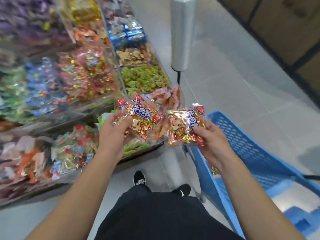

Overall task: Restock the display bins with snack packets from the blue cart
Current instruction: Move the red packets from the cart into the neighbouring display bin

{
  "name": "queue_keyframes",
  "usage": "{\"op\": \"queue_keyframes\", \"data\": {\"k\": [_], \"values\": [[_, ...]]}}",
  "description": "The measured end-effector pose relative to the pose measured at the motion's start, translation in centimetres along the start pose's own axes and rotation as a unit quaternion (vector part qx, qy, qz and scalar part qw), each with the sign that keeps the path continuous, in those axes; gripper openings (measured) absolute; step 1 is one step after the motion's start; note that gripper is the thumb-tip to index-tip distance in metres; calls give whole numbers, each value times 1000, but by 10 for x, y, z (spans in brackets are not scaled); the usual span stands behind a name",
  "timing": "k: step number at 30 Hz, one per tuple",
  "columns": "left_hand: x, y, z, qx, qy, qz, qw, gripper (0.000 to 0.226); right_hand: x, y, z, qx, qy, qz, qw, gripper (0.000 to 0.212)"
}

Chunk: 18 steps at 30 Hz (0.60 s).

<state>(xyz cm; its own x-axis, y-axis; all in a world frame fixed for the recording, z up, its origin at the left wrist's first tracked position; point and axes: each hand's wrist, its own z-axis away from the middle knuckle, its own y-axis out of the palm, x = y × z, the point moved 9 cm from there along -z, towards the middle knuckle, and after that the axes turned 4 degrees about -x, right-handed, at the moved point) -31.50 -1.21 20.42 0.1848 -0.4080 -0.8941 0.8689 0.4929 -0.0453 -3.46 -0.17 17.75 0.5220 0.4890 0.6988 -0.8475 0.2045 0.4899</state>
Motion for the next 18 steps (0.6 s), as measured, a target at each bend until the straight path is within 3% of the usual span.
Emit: {"op": "queue_keyframes", "data": {"k": [4,8,12,16,18], "values": [[-21,-68,-11,-65,13,74,995,18,1,70,-23,26,-11,91,995,42],[-35,-126,-34,-112,20,136,984,20,4,137,-53,32,-76,212,974,27],[-52,-170,-71,-120,28,162,979,22,18,209,-78,45,-163,322,931,15],[-68,-205,-114,-121,28,168,978,25,34,278,-101,71,-247,426,868,20],[-74,-217,-134,-122,17,172,977,38,40,305,-117,63,-290,473,830,21]]}}
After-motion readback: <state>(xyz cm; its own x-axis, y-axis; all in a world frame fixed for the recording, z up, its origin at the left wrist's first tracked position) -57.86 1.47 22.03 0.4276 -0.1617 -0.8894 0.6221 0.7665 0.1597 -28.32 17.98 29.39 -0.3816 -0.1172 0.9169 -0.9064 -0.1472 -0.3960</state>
